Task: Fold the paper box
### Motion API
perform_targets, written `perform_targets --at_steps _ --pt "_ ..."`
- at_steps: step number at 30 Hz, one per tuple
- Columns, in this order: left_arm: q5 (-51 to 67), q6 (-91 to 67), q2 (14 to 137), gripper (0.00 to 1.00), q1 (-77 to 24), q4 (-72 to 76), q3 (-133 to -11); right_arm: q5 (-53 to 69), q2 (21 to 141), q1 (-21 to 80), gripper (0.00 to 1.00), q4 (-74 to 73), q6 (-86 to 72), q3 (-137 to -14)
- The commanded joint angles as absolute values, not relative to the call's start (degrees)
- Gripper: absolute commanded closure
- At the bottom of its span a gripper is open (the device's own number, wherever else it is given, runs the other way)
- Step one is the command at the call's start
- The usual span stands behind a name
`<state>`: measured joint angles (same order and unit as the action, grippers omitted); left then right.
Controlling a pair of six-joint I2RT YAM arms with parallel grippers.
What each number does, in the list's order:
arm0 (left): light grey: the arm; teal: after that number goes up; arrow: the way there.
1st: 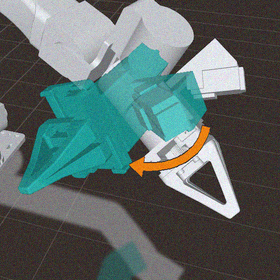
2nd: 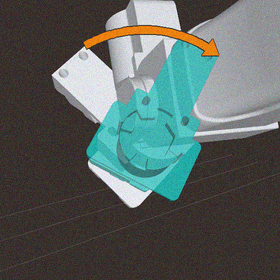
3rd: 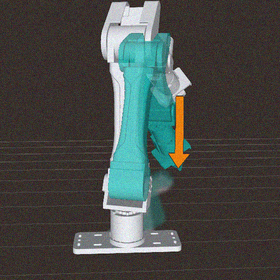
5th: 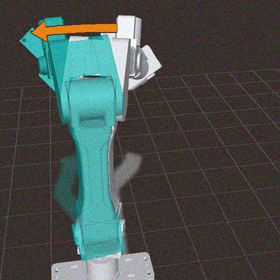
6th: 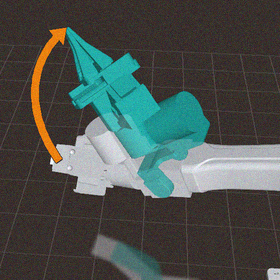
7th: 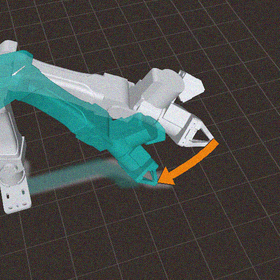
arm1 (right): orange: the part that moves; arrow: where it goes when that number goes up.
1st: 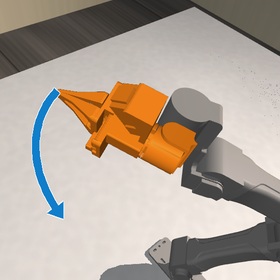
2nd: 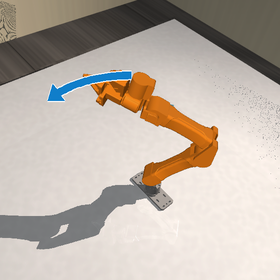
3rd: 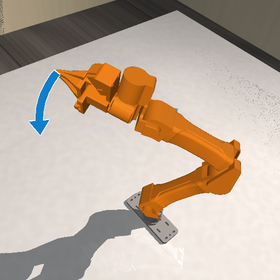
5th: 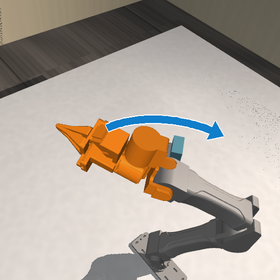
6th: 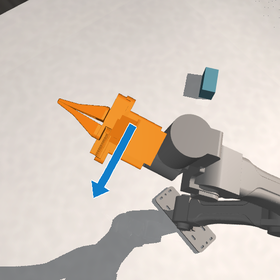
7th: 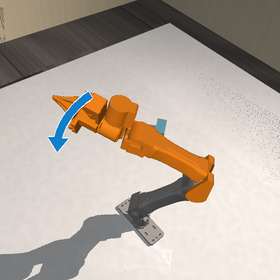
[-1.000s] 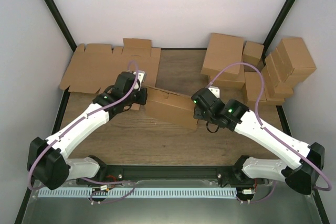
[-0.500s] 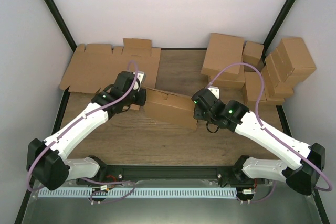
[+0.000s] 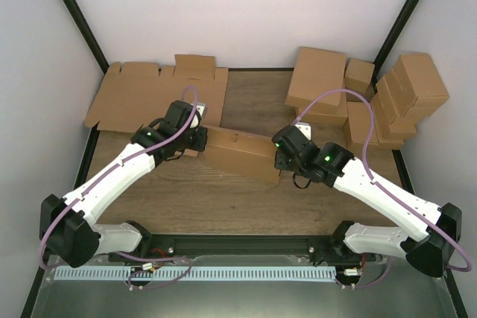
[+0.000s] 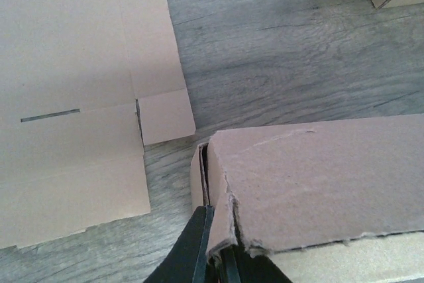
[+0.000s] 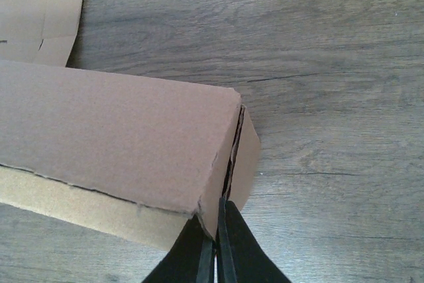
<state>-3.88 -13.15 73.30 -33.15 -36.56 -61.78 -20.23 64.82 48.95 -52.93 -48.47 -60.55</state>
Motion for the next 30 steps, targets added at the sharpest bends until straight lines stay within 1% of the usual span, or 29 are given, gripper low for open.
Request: perform_targets --at_steps 1,5,10,14,18,21,22,24,27,30 --pt "-6.5 -13.8 75.5 0.96 -32.9 -46.8 -60.6 -17.3 65.9 49.8 0.99 -56.9 -48.4 -58.6" --pt "-3.5 -14.0 75.3 0.96 -32.9 -44.9 -58.4 -17.0 65.9 49.8 0.99 -56.4 -48.3 -58.1" --pt "-0.2 -16.1 73.8 0.96 -33.0 -38.9 -53.8 -16.7 65.7 49.8 0.99 -54.9 -47.8 -56.6" --pt "0.2 -16.5 73.3 0.95 -33.0 -38.3 -53.5 -15.4 65.7 49.9 0.99 -53.5 -47.9 -53.6" --pt "0.4 -17.4 71.6 0.91 -33.0 -37.4 -52.7 -15.8 65.3 49.8 0.99 -53.5 -48.4 -52.6" --pt "0.2 -18.1 69.9 0.83 -33.0 -36.6 -52.5 -16.9 64.2 49.8 0.98 -53.5 -47.8 -54.1" --pt "0.1 -18.3 69.3 0.78 -32.9 -36.5 -52.6 -17.3 63.7 49.8 0.97 -53.5 -47.4 -54.6" --pt "0.0 -18.6 68.4 0.7 -33.0 -36.5 -53.4 -18.0 62.7 49.8 0.94 -53.4 -46.2 -55.6" --pt "-0.2 -18.9 67.1 0.56 -32.9 -36.7 -54.6 -18.8 61.9 49.8 0.83 -53.6 -44.8 -57.5" --pt "0.1 -19.1 66.0 0.47 -33.0 -36.3 -55.5 -19.6 61.7 49.8 0.75 -54.4 -43.9 -59.7"
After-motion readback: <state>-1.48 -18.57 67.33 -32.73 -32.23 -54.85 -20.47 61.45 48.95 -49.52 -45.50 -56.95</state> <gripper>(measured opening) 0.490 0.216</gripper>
